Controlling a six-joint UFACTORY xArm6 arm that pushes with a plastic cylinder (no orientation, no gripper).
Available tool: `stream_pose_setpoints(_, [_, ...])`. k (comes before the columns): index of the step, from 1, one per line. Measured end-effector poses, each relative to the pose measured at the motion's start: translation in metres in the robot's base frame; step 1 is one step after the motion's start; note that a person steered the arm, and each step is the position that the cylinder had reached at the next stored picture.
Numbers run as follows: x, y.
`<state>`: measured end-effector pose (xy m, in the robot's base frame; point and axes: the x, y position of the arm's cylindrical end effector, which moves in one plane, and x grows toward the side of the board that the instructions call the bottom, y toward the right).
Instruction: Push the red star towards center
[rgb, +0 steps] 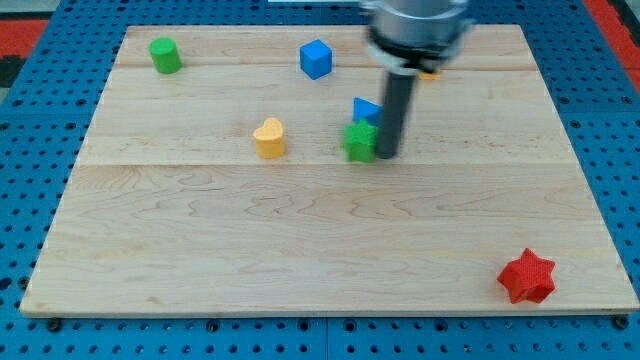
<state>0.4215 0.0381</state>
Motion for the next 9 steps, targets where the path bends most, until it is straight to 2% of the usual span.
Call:
stream_pose_setpoints(1, [0.021,0.035])
stream_pose_setpoints(2, [0.124,0.038])
stream_pose_setpoints(3, [0.195,0.129])
stream_pose_setpoints(4, [0.196,0.196])
stream_pose_setpoints(5, [0.196,0.218])
stream_pose_setpoints(6, [0.158,0.212])
stream_pose_setpoints(7, [0.080,0.135])
stream_pose_setpoints(8, [0.108,0.146])
stream_pose_setpoints(9, [0.169,0.116])
